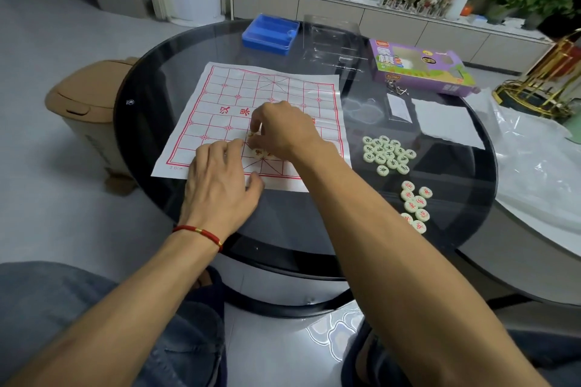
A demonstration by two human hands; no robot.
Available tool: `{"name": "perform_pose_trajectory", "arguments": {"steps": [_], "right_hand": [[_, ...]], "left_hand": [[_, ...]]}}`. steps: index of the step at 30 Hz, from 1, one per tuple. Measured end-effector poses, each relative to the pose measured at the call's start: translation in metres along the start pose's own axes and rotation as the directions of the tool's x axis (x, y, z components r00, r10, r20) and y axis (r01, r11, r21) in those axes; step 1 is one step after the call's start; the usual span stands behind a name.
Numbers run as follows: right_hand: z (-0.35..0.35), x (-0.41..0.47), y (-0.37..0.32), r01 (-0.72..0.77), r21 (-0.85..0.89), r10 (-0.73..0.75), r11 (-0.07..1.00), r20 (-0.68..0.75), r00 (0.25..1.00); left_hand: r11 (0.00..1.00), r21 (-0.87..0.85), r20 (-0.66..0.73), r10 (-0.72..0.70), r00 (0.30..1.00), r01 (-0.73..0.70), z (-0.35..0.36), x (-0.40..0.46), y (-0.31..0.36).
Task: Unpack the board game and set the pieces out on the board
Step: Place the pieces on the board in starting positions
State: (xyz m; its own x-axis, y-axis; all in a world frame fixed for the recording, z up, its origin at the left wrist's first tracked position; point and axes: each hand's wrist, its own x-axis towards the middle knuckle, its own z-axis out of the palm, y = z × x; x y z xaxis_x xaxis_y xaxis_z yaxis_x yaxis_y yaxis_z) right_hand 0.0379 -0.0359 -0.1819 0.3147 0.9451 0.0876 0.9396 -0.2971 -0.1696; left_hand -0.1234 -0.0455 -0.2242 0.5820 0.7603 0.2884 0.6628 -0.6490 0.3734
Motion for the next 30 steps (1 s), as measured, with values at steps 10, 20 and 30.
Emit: {"name": "perform_pose_trajectory", "arguments": {"steps": [10, 20, 30], "right_hand": [[-0.027, -0.159, 0.072, -0.263, 0.118, 0.285, 0.958, -0.246, 0.926], [-0.03, -0.266, 0.113, -0.373, 0.179, 0.408, 0.911, -0.248, 0.879], [-0.015, -0.239, 0.086, -0.265, 0.201, 0.31, 0.943, -0.238, 0.92]], "left_hand": [[0.999, -0.035, 0.029, 0.013, 1.0, -0.012, 0.0, -0.001, -0.002], [1.0, -0.022, 0.031, 0.006, 1.0, -0.005, 0.0, -0.001, -0.002], [0.999, -0.043, 0.025, -0.001, 1.0, 0.002, 0.001, 0.0, -0.003]]}}
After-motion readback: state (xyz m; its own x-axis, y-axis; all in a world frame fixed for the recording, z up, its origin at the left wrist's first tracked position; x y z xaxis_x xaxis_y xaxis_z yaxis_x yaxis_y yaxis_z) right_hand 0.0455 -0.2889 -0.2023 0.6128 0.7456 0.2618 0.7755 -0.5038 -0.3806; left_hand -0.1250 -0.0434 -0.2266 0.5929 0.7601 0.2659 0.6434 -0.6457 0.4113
